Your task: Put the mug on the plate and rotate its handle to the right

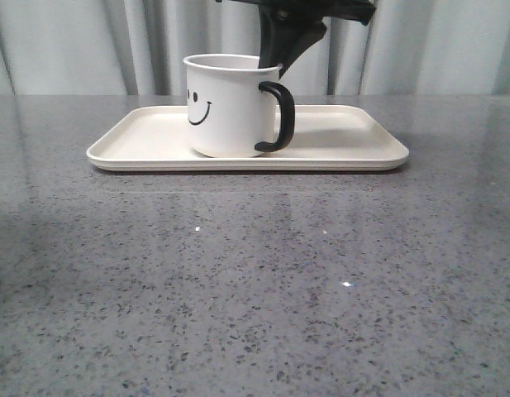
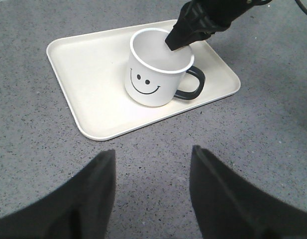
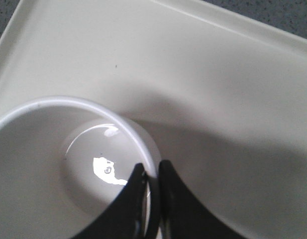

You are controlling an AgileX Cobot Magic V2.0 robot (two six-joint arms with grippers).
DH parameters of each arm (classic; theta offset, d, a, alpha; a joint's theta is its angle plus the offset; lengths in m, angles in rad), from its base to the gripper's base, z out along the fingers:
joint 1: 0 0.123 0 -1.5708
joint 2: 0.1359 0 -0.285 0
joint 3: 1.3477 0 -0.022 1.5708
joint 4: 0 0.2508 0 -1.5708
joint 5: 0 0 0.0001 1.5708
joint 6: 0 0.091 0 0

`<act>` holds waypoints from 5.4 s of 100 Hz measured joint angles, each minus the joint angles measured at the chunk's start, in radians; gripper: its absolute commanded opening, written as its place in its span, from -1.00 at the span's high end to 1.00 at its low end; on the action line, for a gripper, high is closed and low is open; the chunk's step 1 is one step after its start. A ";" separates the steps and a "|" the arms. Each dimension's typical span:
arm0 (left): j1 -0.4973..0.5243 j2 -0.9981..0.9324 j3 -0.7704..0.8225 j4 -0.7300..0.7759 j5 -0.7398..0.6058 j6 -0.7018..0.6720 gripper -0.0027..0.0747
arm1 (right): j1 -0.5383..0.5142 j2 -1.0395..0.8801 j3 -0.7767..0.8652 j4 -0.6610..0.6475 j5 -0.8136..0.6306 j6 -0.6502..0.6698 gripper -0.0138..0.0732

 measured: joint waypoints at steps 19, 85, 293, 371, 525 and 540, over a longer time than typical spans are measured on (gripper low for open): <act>0.000 0.000 0.000 0.000 0.000 0.000 0.07 | 0.000 0.004 -0.058 0.000 0.063 -0.066 0.83; 0.000 0.000 0.000 -0.005 0.000 0.000 0.07 | -0.002 0.023 -0.149 0.057 0.188 -0.772 0.83; 0.000 -0.154 0.161 -0.009 -0.187 0.023 0.98 | -0.030 -0.369 0.040 0.156 0.135 -0.400 0.84; 0.000 -0.418 0.437 -0.011 -0.355 0.025 0.98 | -0.030 -1.099 1.062 0.156 -0.556 -0.381 0.84; 0.000 -0.824 0.654 -0.009 -0.360 0.075 0.98 | -0.030 -1.754 1.649 0.161 -0.812 -0.381 0.84; 0.000 -0.824 0.654 -0.009 -0.360 0.075 0.98 | -0.030 -1.754 1.649 0.161 -0.812 -0.381 0.84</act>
